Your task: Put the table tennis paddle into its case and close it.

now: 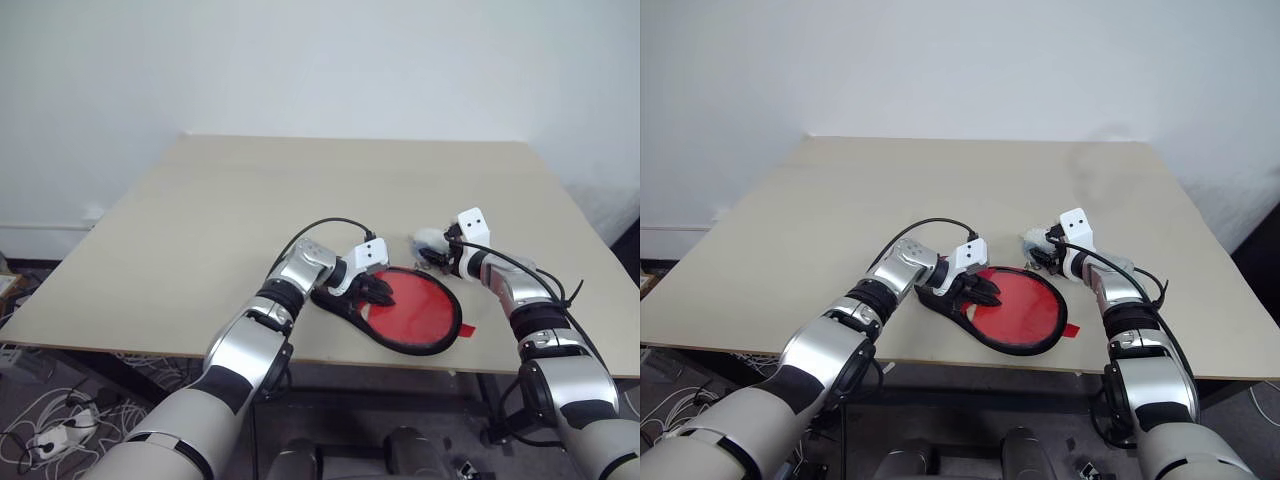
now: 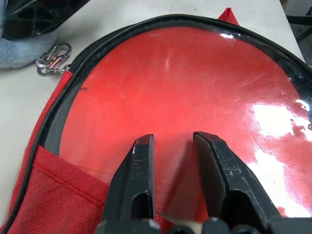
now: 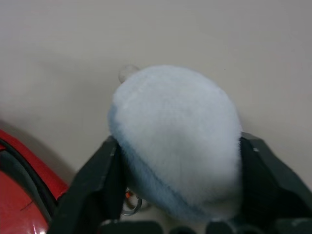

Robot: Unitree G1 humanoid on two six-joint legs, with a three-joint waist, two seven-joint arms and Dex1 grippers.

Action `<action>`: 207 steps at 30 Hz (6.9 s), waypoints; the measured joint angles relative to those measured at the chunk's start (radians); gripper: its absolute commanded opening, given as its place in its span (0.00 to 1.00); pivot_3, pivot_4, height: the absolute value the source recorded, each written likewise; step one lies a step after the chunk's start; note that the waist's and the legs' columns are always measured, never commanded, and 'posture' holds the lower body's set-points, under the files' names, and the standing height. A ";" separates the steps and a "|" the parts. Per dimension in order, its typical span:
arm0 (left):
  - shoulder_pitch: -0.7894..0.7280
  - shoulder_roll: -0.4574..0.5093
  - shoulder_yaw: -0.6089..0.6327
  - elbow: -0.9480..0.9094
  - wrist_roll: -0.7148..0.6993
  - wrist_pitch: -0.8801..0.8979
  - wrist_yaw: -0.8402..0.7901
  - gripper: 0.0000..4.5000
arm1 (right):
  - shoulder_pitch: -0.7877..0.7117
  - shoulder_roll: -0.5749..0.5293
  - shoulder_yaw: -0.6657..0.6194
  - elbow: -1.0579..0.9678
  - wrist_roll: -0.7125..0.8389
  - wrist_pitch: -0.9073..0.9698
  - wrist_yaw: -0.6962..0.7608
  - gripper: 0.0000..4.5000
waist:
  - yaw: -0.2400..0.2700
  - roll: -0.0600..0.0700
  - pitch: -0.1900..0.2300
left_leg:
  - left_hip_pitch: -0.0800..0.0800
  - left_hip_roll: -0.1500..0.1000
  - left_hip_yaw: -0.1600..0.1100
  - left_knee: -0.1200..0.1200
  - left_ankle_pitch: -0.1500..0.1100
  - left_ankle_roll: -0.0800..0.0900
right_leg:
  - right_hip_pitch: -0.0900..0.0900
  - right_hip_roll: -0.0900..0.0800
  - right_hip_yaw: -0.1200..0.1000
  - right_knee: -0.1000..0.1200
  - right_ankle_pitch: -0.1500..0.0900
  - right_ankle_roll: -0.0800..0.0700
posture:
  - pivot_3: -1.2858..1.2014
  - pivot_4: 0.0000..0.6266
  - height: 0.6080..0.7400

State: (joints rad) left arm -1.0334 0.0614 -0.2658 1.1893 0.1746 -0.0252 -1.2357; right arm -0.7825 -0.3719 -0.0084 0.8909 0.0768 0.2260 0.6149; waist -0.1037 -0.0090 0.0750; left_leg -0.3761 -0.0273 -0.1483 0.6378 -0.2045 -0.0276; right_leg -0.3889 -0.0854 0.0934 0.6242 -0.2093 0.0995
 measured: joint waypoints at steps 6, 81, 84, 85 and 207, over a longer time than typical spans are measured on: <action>0.002 -0.002 0.000 -0.001 0.000 -0.002 0.007 0.28 | 0.000 0.002 -0.001 -0.002 0.000 0.001 -0.005 0.21 | 0.000 0.000 0.000 | 0.000 0.000 0.000 0.000 0.000 0.000 | 0.000 0.000 0.000 0.000 0.000 0.000 | 0.52 0.00 1.00; 0.034 -0.041 0.009 -0.012 -0.026 -0.006 0.086 0.28 | 0.461 -0.415 0.019 -0.617 -0.001 0.108 0.159 0.12 | 0.029 0.000 -0.001 | -0.004 0.000 0.002 0.004 -0.002 -0.003 | 0.000 -0.001 -0.001 -0.002 -0.002 -0.002 | 0.52 0.00 1.00; 0.034 -0.041 0.009 -0.013 -0.026 -0.006 0.086 0.28 | 0.482 -0.440 0.016 -0.640 0.000 0.109 0.178 0.12 | 0.030 0.000 -0.001 | -0.004 0.000 0.002 0.005 -0.002 -0.004 | 0.000 -0.001 -0.001 -0.003 -0.002 -0.002 | 0.52 0.00 1.00; 0.034 -0.041 0.009 -0.013 -0.026 -0.006 0.086 0.28 | 0.484 -0.445 0.015 -0.643 0.002 0.109 0.184 0.12 | 0.030 0.000 -0.001 | -0.004 0.000 0.002 0.005 -0.002 -0.004 | 0.000 -0.001 -0.001 -0.003 -0.002 -0.002 | 0.52 0.00 1.00; 0.015 -0.068 0.010 0.023 -0.027 0.004 0.115 0.28 | 0.560 -0.327 0.209 -1.182 0.333 0.417 0.530 0.12 | 0.056 -0.007 -0.002 | -0.006 0.004 0.000 0.005 -0.004 -0.005 | 0.005 -0.001 -0.007 -0.015 -0.001 0.001 | 0.52 0.00 1.00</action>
State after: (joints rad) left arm -1.0185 -0.0063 -0.2558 1.2121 0.1475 -0.0209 -1.1203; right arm -0.2229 -0.6985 0.2010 -0.2909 0.4094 0.6426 1.1452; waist -0.0474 -0.0163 0.0732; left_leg -0.3820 -0.0234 -0.1478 0.6429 -0.2083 -0.0322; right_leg -0.3839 -0.0869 0.0867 0.6091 -0.2106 0.1001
